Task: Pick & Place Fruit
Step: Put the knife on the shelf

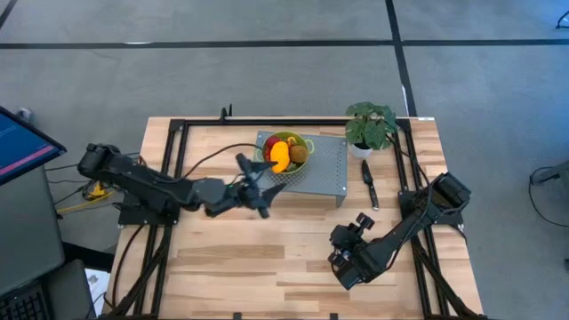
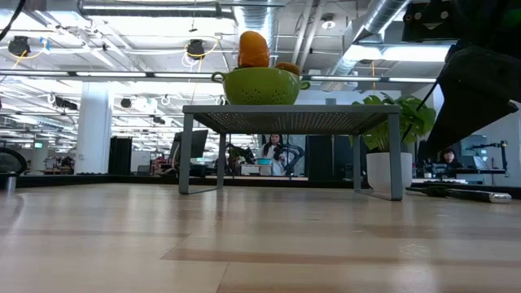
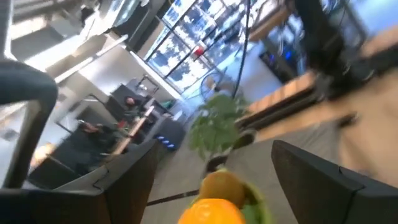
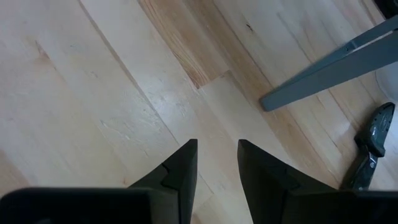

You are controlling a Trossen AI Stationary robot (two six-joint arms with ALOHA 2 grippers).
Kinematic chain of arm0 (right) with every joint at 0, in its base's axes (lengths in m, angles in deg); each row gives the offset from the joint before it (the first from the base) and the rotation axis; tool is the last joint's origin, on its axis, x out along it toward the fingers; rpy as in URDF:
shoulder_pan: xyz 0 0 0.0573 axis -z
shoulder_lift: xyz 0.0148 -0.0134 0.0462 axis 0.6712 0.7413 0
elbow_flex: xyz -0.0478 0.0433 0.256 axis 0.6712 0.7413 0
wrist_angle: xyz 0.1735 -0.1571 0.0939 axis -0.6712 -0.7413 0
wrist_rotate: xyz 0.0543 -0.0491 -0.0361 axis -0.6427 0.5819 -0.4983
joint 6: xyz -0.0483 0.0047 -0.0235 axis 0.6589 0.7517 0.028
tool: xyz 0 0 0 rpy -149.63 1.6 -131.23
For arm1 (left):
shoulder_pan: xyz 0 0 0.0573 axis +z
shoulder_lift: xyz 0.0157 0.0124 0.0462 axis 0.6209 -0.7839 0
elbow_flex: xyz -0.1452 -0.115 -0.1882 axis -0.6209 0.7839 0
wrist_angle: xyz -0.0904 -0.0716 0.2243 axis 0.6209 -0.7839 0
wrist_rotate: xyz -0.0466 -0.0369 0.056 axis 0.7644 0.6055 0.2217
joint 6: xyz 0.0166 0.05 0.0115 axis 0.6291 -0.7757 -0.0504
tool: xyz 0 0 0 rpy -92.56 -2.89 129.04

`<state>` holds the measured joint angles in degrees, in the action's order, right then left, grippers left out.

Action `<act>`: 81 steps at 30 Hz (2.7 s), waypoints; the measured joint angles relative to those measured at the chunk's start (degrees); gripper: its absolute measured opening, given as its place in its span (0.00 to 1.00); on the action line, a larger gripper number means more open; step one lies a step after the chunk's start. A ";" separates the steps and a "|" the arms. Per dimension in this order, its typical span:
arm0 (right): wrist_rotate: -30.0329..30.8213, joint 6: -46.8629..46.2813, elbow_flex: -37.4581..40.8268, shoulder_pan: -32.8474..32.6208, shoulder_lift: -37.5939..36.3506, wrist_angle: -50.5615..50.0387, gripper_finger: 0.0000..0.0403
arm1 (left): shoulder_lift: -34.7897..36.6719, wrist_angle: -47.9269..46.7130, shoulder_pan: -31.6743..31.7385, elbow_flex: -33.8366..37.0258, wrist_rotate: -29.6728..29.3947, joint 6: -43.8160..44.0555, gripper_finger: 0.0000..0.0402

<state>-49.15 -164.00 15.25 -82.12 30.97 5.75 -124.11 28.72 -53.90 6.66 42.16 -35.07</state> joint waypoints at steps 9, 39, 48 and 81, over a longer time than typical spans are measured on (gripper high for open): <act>-0.66 -10.74 0.02 -4.26 -0.11 -14.61 0.22 | 14.65 -20.13 -5.24 3.06 11.91 28.57 0.72; -16.99 -11.61 23.97 -5.97 -37.95 -0.45 0.00 | 44.76 -20.50 -8.43 25.86 21.85 38.78 0.68; -16.65 -15.41 30.79 -2.82 -43.62 0.76 0.03 | 44.76 -20.28 -8.43 25.86 21.83 38.77 0.68; -18.21 -17.54 31.08 24.51 -43.41 2.59 0.52 | 44.76 -19.82 -8.43 25.83 21.83 38.77 0.68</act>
<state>-67.35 -181.54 46.33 -57.61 -12.44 8.34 -79.35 8.89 -62.33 32.50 63.99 3.69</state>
